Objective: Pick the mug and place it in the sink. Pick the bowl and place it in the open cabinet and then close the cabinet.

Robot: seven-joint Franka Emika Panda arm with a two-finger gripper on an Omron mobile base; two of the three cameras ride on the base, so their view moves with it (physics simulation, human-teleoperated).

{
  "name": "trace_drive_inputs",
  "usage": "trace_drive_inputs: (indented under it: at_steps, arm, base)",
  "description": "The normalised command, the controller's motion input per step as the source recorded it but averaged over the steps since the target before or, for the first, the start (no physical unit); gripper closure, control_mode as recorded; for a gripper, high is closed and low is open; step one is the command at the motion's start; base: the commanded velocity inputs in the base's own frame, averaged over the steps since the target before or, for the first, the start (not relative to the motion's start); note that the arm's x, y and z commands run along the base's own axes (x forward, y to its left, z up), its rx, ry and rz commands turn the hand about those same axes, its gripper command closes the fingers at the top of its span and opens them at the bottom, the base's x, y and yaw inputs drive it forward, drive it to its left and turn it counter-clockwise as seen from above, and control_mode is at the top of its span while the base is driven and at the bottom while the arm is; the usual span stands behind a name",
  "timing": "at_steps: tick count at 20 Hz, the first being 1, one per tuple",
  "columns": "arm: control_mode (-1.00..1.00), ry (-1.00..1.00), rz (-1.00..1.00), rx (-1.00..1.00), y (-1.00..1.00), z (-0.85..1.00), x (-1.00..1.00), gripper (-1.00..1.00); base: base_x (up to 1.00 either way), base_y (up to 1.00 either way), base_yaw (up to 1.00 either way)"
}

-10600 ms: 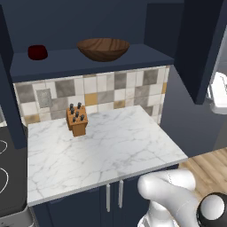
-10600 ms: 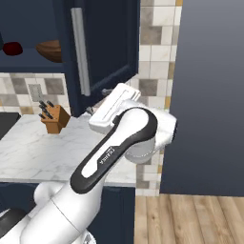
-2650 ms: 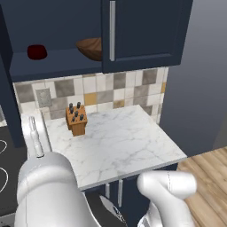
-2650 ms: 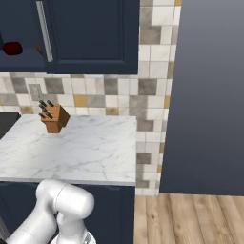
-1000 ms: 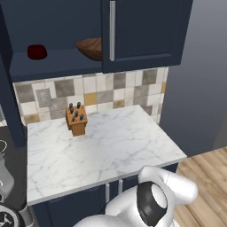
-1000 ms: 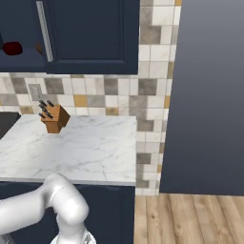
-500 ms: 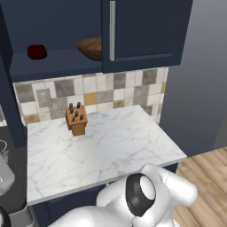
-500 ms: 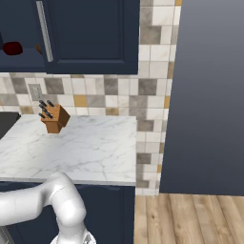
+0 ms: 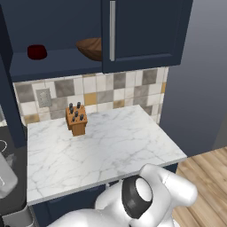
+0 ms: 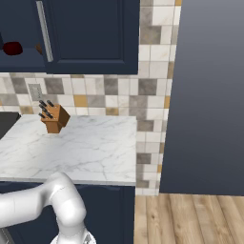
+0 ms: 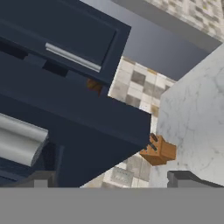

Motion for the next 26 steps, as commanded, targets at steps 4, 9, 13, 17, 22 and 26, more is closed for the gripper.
trace_drive_inputs:
  at_steps: [4,9,13,17,22,26]
  arm:
    - [-1.0,0.0,-0.06,0.0,0.03,-0.04,0.23,-1.0]
    - [-1.0,0.0,-0.05,0.0,0.06,0.0,0.19,-1.0]
    - [-1.0,0.0,-0.05,0.0,0.0,0.0,0.12,-1.0]
    - [-1.0,0.0,-0.05,0.0,0.0,0.0,0.07,-1.0]
    - [-1.0,-0.01,-0.05,0.0,0.0,0.0,0.02,-1.0]
    - [-1.0,-0.03,-0.06,0.0,0.0,0.0,0.0,-1.0]
  base:
    - [0.0,0.0,0.0]
    - [0.0,0.0,0.0]
    - [0.0,0.0,0.0]
    - [0.0,0.0,0.0]
    - [0.0,0.0,0.0]
    - [0.0,0.0,0.0]
